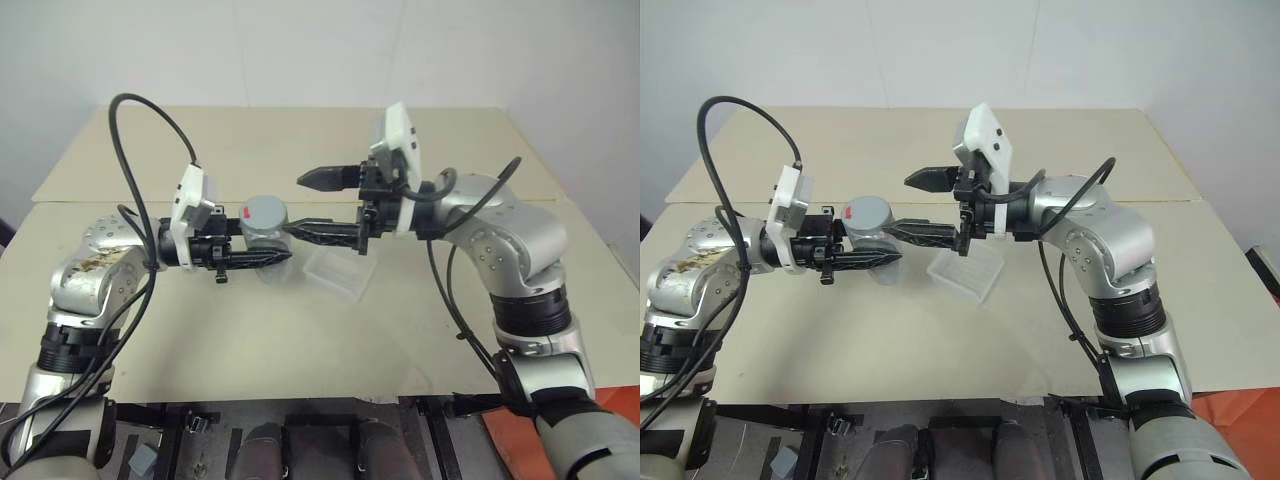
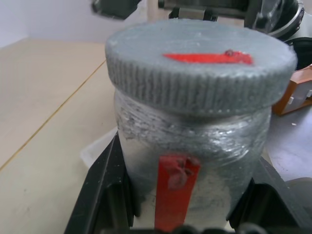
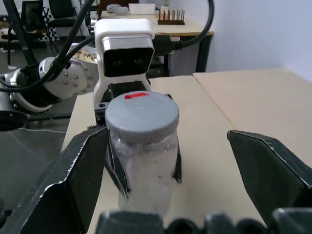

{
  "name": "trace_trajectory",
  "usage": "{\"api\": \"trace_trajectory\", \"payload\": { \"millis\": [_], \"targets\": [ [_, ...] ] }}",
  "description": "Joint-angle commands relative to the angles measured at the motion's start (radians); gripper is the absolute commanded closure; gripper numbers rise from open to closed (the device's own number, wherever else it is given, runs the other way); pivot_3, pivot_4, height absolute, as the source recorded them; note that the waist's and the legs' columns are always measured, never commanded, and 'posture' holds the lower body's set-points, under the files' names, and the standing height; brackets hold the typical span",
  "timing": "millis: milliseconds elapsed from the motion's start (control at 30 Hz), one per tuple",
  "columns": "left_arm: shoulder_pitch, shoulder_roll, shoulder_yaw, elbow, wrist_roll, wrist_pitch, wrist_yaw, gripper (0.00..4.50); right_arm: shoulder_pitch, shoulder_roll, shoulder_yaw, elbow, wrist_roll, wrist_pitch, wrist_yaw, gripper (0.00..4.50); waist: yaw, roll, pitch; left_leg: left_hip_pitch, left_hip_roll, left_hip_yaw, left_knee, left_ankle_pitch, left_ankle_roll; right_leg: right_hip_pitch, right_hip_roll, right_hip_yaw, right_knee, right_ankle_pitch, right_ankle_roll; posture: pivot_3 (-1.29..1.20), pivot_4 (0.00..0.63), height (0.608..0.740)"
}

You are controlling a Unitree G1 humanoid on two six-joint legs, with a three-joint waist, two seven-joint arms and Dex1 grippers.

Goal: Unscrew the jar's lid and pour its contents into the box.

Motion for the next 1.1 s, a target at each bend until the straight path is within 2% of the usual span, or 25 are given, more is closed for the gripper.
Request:
{"api": "trace_trajectory", "payload": {
  "millis": [33, 800, 900, 1033, 1100],
  "targets": [
    [-0.037, -0.007, 0.004, 0.001, 0.003, -0.03, -0.016, 2.57, -0.04, 0.021, -0.003, -0.042, 0.009, 0.018, -0.026, 0.0, 0.0, 0.0, 0.0, 0.0, 0.0, 0.0, 0.0, 0.0, 0.0, 0.0, 0.0, 0.0, 0.0, 0.0, 0.0, 0.0, 0.15, 0.74],
    [-0.062, -0.032, 0.0, 0.044, 0.035, -0.05, -0.064, 2.57, -0.067, 0.117, 0.039, -0.002, -0.012, 0.03, -0.064, 0.0, -0.001, 0.0, 0.0, 0.0, 0.0, 0.0, 0.0, 0.0, 0.0, 0.0, 0.0, 0.0, 0.0, 0.0, 0.0, 0.0, 0.15, 0.74],
    [-0.061, -0.028, 0.002, 0.043, 0.036, -0.051, -0.07, 2.57, -0.069, 0.125, 0.033, 0.011, -0.011, 0.015, -0.048, 0.57, -0.001, 0.0, 0.0, 0.0, 0.0, 0.0, 0.0, 0.0, 0.0, 0.0, 0.0, 0.0, 0.001, 0.0, 0.0, 0.0, 0.15, 0.74],
    [-0.061, -0.019, 0.01, 0.037, 0.029, -0.046, -0.08, 2.57, -0.074, 0.115, 0.035, 0.03, -0.011, 0.01, -0.014, 1.76, -0.001, 0.0, 0.0, 0.0, 0.0, 0.0, 0.0, 0.0, 0.0, 0.0, 0.0, 0.0, 0.001, 0.0, 0.0, 0.0, 0.15, 0.74],
    [-0.059, -0.016, 0.016, 0.03, 0.019, -0.045, -0.09, 2.57, -0.074, 0.106, 0.038, 0.052, -0.007, -0.001, 0.029, 1.76, -0.001, 0.0, 0.0, 0.0, 0.0, 0.0, 0.0, 0.0, 0.0, 0.0, 0.0, 0.0, 0.001, 0.0, 0.0, 0.0, 0.15, 0.74]
  ]
}}
